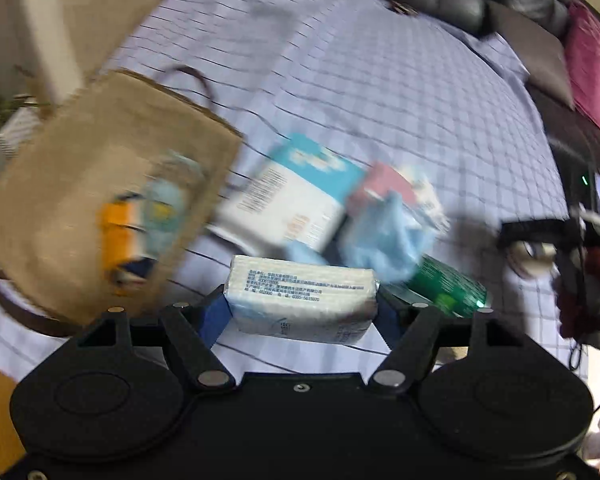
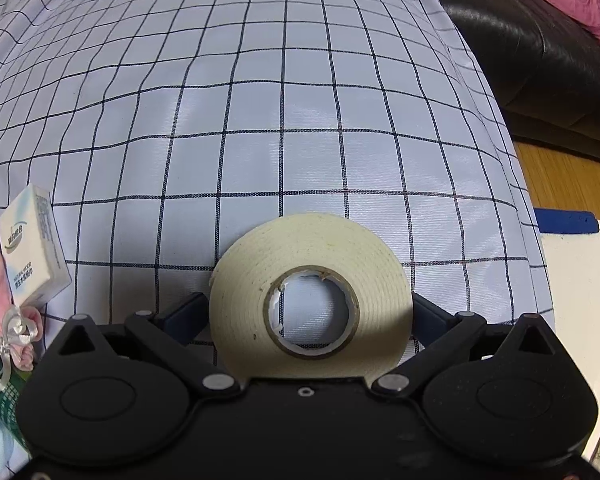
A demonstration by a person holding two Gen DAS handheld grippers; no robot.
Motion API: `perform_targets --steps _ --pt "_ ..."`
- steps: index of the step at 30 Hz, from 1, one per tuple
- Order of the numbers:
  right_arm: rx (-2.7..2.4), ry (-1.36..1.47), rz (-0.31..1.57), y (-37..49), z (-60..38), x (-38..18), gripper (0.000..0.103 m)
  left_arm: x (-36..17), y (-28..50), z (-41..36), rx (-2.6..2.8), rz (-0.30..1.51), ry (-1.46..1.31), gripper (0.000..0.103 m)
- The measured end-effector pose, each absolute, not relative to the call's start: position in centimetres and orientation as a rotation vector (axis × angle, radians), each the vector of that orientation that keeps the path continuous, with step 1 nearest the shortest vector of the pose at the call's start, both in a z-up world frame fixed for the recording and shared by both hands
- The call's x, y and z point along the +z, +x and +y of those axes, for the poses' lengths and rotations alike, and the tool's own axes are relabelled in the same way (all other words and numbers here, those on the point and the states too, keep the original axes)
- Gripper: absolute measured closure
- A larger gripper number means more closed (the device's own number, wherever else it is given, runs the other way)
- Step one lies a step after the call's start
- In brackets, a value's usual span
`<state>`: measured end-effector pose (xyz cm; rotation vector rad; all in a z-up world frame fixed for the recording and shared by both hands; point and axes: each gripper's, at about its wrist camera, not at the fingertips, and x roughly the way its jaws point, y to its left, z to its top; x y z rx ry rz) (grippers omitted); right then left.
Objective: Organize soft objects
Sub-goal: 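Drop the tissue pack and tape roll into the basket, opening both tools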
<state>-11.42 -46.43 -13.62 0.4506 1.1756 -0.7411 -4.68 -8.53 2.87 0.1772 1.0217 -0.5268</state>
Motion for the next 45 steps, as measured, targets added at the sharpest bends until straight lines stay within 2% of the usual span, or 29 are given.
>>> perform_targets --steps 3,9,14,22,28,37,39,41,45 --pt "-0.736 0.459 1.207 -11.2 -46.4 -12.9 0.01 3.9 -3.1 -6.4 -0.484 1.015 0.173 0.035" --pt "-0.808 0.545 1.242 -12.5 -47.5 -11.4 0.01 3.7 -0.1 -3.7 -0.43 1.054 0.152 0.035" --pt "-0.843 0.557 1.154 -13.3 -46.6 -6.6 0.009 3.6 1.8 -2.3 -0.431 1.105 0.121 0.035" --pt "-0.555 0.42 0.957 -7.2 -36.4 3.4 0.009 5.4 4.1 0.0 -0.364 1.085 0.086 0.035" --pt "-0.27 0.4 0.869 -1.6 -26.8 7.9 0.009 5.4 6.0 0.9 -0.298 1.079 0.087 0.035" --pt "-0.098 0.408 0.868 6.4 -16.7 8.4 0.008 3.7 7.5 2.2 -0.219 1.089 0.131 0.034" --pt "-0.062 0.426 0.864 7.3 -15.7 7.9 0.008 3.4 7.6 2.4 -0.209 1.085 0.144 0.03" --pt "-0.013 0.452 0.851 8.2 -14.4 7.7 0.002 3.1 7.8 2.6 -0.21 1.084 0.144 0.022" --pt "0.011 0.475 0.856 9.2 -14.1 6.7 0.0 2.8 8.0 2.8 -0.208 1.077 0.141 0.021"
